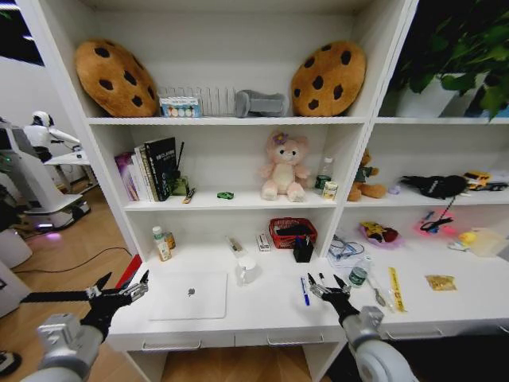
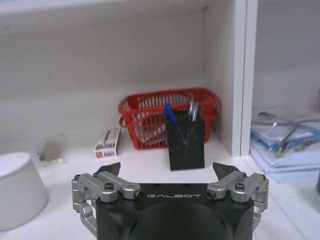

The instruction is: Organize the objects on the table.

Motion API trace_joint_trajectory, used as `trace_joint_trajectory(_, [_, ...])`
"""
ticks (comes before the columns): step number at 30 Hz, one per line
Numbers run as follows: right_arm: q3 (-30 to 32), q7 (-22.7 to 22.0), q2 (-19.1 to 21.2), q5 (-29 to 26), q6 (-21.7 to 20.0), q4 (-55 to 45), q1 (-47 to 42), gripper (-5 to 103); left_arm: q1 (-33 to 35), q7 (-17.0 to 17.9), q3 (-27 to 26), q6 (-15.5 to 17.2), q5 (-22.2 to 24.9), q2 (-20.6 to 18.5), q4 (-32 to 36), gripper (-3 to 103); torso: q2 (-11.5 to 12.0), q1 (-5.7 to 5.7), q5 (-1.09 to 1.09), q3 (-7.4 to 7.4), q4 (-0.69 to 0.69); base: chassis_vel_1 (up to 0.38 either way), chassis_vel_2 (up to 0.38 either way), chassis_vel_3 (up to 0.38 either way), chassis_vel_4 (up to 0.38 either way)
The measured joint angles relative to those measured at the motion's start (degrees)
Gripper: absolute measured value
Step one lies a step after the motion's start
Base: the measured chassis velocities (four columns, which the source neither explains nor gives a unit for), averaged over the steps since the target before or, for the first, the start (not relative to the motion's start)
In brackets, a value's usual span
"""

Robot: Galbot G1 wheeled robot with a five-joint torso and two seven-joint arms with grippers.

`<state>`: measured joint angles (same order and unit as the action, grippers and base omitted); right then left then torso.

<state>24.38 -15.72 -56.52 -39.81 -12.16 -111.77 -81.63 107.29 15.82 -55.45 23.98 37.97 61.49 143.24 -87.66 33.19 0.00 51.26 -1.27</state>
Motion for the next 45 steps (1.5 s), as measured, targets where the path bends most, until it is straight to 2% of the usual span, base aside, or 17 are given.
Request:
trace_joint_trajectory(2, [-3.6, -2.4, 0.8, -3.4, -3.0, 4.3, 5.9, 100, 0.0, 0.0, 0.0, 0.0, 0.0, 0.0, 0.0, 100, 0.0, 0.00, 0.01, 0.00, -0.01, 0.000, 0.000, 0.000, 0.000])
trace_joint_trajectory(8, [-8.8, -6.3, 0.9, -7.4, -6.8, 9.1, 13.4, 100, 0.0, 0.0, 0.0, 0.0, 0.0, 0.0, 0.0, 100, 0.0, 0.00, 0.01, 0.00, -0.03, 0.000, 0.000, 0.000, 0.000])
trace_joint_trajectory(17, [-12.1, -10.1, 2.5, -14.0, -11.2, 11.7, 17.6, 100, 0.0, 0.0, 0.0, 0.0, 0.0, 0.0, 0.0, 100, 0.0, 0.00, 0.00, -0.01, -0.02, 0.000, 0.000, 0.000, 0.000])
trace_joint_trajectory(19, [-12.3, -10.2, 2.7, -14.3, -11.3, 12.1, 17.9, 102, 0.0, 0.0, 0.0, 0.0, 0.0, 0.0, 0.0, 100, 0.0, 0.00, 0.00, -0.01, -0.02, 0.000, 0.000, 0.000, 0.000])
trace_joint_trajectory(23, [-12.6, -10.6, 3.1, -15.2, -11.6, 12.7, 18.2, 97, 0.0, 0.0, 0.0, 0.0, 0.0, 0.0, 0.0, 100, 0.0, 0.00, 0.00, -0.01, -0.02, 0.000, 0.000, 0.000, 0.000])
trace_joint_trajectory(25, [-13.1, -10.7, 3.5, -15.5, -11.7, 12.9, 18.1, 91, 0.0, 0.0, 0.0, 0.0, 0.0, 0.0, 0.0, 100, 0.0, 0.00, 0.01, -0.01, -0.02, 0.000, 0.000, 0.000, 0.000])
trace_joint_trajectory(33, [-14.1, -11.2, 3.9, -16.2, -12.1, 13.3, 18.2, 83, 0.0, 0.0, 0.0, 0.0, 0.0, 0.0, 0.0, 100, 0.0, 0.00, 0.01, -0.01, -0.03, 0.000, 0.000, 0.000, 0.000])
trace_joint_trajectory(34, [-14.4, -11.5, 4.2, -16.9, -12.3, 13.6, 18.6, 74, 0.0, 0.0, 0.0, 0.0, 0.0, 0.0, 0.0, 100, 0.0, 0.00, 0.01, -0.01, -0.02, 0.000, 0.000, 0.000, 0.000])
trace_joint_trajectory(39, [-15.7, -11.9, 4.8, -17.9, -12.5, 14.4, 19.9, 72, 0.0, 0.0, 0.0, 0.0, 0.0, 0.0, 0.0, 100, 0.0, -0.01, 0.01, -0.01, -0.03, 0.000, 0.000, 0.000, 0.000])
trace_joint_trajectory(42, [-17.2, -12.3, 5.6, -19.3, -12.9, 15.0, 21.5, 58, 0.0, 0.0, 0.0, 0.0, 0.0, 0.0, 0.0, 100, 0.0, -0.01, 0.01, -0.01, -0.02, 0.000, 0.000, 0.000, 0.000])
trace_joint_trajectory(43, [-17.2, -12.3, 5.6, -19.3, -12.9, 15.0, 21.5, 58, 0.0, 0.0, 0.0, 0.0, 0.0, 0.0, 0.0, 100, 0.0, -0.01, 0.01, -0.01, -0.02, 0.000, 0.000, 0.000, 0.000])
trace_joint_trajectory(45, [-18.0, -12.5, 6.1, -20.3, -13.2, 15.1, 22.2, 47, 0.0, 0.0, 0.0, 0.0, 0.0, 0.0, 0.0, 100, 0.0, -0.01, 0.00, -0.01, -0.02, 0.000, 0.000, 0.000, 0.000])
